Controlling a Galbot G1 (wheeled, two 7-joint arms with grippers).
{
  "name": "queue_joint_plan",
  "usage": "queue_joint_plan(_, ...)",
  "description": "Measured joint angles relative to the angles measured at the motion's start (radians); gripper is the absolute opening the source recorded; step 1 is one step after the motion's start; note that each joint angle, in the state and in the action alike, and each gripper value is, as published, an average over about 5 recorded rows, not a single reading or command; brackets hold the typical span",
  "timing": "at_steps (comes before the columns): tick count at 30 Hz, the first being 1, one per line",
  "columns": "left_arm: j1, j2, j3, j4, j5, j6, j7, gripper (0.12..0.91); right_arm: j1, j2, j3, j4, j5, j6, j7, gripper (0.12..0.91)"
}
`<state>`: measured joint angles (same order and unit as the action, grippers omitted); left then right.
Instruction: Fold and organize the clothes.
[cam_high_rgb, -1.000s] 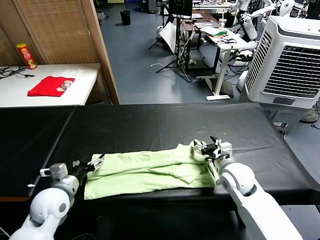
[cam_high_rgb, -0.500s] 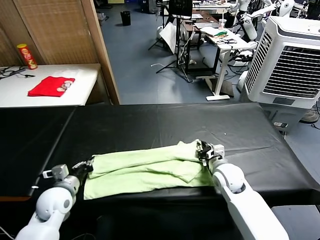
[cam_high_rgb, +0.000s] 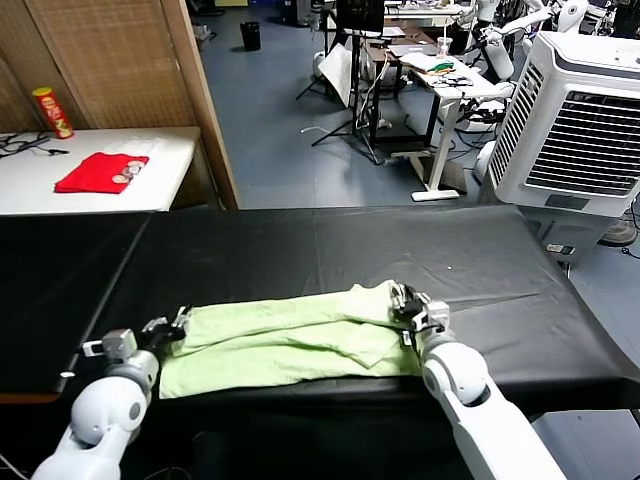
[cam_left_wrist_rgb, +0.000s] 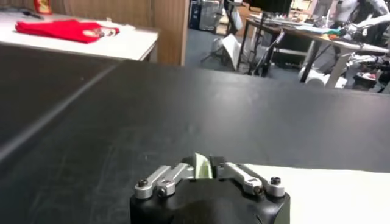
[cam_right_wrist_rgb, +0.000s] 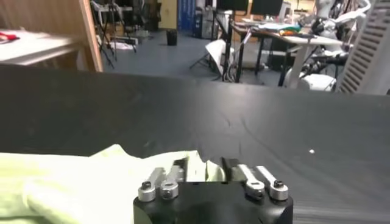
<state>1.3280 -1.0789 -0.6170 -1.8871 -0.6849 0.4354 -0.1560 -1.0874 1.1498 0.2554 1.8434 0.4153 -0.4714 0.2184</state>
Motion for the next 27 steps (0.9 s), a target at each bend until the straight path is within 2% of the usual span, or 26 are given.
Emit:
queue_joint_plan(3, 0.032, -0.005, -0.023, -0.034, -0.016, -0.006, 0.005, 0.746, -0.048, -0.009, 0.023, 0.062, 0.001, 0.004, -0.008, 0.784)
queue_joint_plan(6, 0.081, -0.023, -0.049, -0.078, -0.041, -0.008, 0.011, 0.791, -0.096, -0.011, 0.042, 0.116, 0.002, 0.010, -0.015, 0.796)
queue_joint_plan(11, 0.173, -0.058, -0.082, -0.138, -0.044, -0.024, 0.022, 0.798, -0.157, -0.011, 0.062, 0.184, 0.003, 0.017, -0.023, 0.798)
queue_joint_plan(20, 0.236, -0.101, -0.089, -0.131, -0.033, -0.039, 0.033, 0.796, -0.208, -0.021, 0.085, 0.255, 0.004, 0.021, -0.036, 0.798)
queue_joint_plan(23, 0.245, -0.112, -0.088, -0.126, -0.030, -0.046, 0.040, 0.738, -0.217, -0.024, 0.093, 0.269, 0.004, 0.021, -0.038, 0.798)
queue_joint_plan(27, 0.254, -0.120, -0.084, -0.122, -0.017, -0.053, 0.048, 0.528, -0.226, -0.024, 0.101, 0.284, 0.004, 0.023, -0.038, 0.798)
